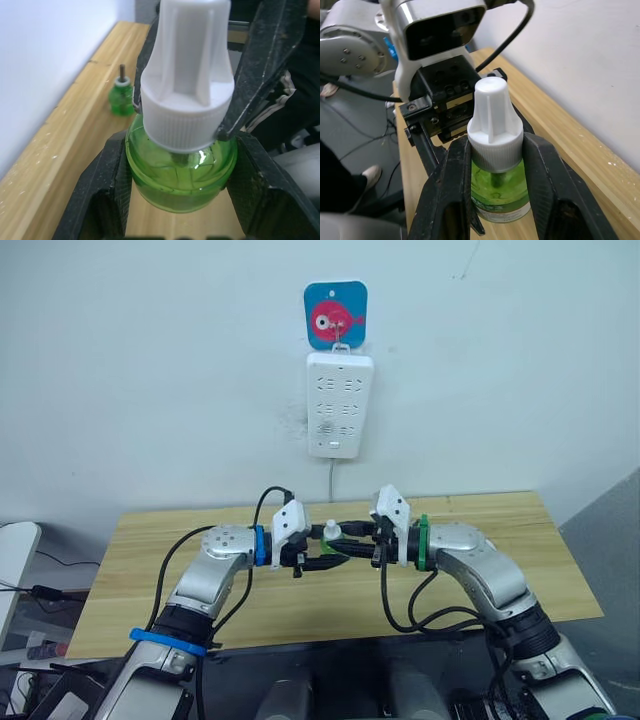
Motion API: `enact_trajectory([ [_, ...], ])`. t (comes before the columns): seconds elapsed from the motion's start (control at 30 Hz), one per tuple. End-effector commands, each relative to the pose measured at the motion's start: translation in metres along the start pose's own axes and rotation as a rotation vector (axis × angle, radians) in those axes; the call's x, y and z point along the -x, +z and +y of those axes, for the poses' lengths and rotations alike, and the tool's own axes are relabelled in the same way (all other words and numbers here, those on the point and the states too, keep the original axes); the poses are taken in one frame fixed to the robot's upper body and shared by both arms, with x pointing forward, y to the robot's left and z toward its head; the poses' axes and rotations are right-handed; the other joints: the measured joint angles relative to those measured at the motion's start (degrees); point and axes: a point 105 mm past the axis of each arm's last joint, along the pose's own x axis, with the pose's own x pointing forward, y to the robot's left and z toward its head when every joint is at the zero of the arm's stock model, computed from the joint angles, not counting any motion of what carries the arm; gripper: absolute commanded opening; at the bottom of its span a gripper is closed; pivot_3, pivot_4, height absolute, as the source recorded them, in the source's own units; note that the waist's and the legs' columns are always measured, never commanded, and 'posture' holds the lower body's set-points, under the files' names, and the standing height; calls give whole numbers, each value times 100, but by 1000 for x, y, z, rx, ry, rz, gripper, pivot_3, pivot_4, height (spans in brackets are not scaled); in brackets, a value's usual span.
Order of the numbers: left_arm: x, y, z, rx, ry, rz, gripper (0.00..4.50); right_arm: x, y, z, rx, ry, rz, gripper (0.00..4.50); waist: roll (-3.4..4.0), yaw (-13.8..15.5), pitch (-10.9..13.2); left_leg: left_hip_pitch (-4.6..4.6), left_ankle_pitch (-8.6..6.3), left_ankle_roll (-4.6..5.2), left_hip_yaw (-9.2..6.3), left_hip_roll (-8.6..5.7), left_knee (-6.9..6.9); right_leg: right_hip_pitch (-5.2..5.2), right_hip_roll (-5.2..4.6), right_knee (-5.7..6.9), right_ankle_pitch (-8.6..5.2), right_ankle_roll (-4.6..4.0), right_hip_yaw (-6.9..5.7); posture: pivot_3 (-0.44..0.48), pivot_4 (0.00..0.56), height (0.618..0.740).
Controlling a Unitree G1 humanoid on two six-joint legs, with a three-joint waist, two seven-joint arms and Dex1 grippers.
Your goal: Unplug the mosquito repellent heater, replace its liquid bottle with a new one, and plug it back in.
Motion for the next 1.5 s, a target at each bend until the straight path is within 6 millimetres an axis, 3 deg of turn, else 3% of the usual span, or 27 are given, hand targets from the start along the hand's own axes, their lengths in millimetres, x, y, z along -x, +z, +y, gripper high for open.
enact_trajectory([
  [0.03, -3, 12, -19, -62, -105, -29, 2252, 1, 23, 22, 124, 244, -45, 1094, 0, -6, -5, 0, 0, 0, 0, 0, 0, 0, 0, 0, 0, 0, 0, 29, 82, 740],
  [0.1, -5, 13, -32, -75, -184, -31, 2252, 7, 23, 28, 164, 391, -23, 1094, 3, -11, -19, 0, 0, 0, 1, 1, 0, 1, 0, 0, 0, 0, 0, 29, 78, 740],
  [0.2, -4, 6, -46, -89, -274, 18, 2252, 12, 20, 22, 180, 494, 34, 1094, 4, -15, -59, 1, 0, 0, 1, 0, 2, 4, 0, -2, 0, 0, -4, 32, 74, 740],
  [0.37, -3, 5, -44, -75, -264, 21, 2252, 14, 15, 3, 174, 498, 76, 1094, 2, -19, -129, 3, 0, 0, -2, 2, 2, 4, 0, -1, 0, 0, -7, 34, 72, 740],
  [0.4, -3, 5, -42, -71, -252, 19, 2252, 15, 15, 0, 171, 488, 77, 1814, 2, -17, -136, 3, 0, 0, -3, 2, 4, 5, 0, 0, 0, -1, -7, 34, 72, 740],
  [0.57, 2, -3, -19, -42, -113, 47, 2252, 25, 10, -16, 143, 356, 79, 3455, 3, -2, -146, 3, 0, 0, -4, 0, 5, 5, -1, 1, 1, -1, -7, 41, 85, 740],
  [0.67, 6, -1, -2, 11, 18, 8, 2252, 29, 11, -20, 95, 141, 22, 4485, -1, 27, -151, -1, 0, 0, -12, 1, 4, 3, -2, 1, 1, -2, -12, 35, 96, 740],
  [0.83, 7, -1, 6, 22, 72, 4, 2252, 14, 13, -4, 72, 29, -11, 4485, 3, -13, -153, -10, 0, 0, -4, 1, 5, -9, -2, 7, 1, -2, -6, 13, 108, 740],
  [1.07, 0, 9, 11, 10, 60, -11, 2252, -7, 15, -14, -9, -151, -49, 4485, 3, -66, -159, -9, 0, 0, -6, -1, 10, -6, -3, 8, 2, -3, -7, -1, 110, 740],
  [1.2, -1, 11, 12, 3, 53, -10, 2252, -8, 15, -11, -25, -144, -51, 3510, 4, -95, -159, -8, 0, 0, -5, -2, 11, -5, -4, 6, 2, -4, -7, -1, 110, 740],
  [1.4, -1, 13, 13, -3, 48, -12, 2252, -5, 14, -8, -29, -123, -42, 1301, 4, -135, -159, -8, 0, 0, -7, 0, 10, -6, -2, 8, 2, -4, -8, -1, 114, 740],
  [1.43, -1, 14, 13, -3, 47, -12, 2252, -5, 14, -8, -26, -115, -39, 1079, 4, -136, -160, -8, 0, 0, -7, 0, 10, -5, -2, 8, 2, -4, -8, 2, 115, 740],
  [1.5, -1, 14, 11, -6, 42, -16, 2252, -6, 14, -4, -21, -79, -37, 1083, 4, -135, -160, -8, 0, 0, -7, 0, 10, -5, -2, 8, 2, -3, -8, 7, 114, 740],
])
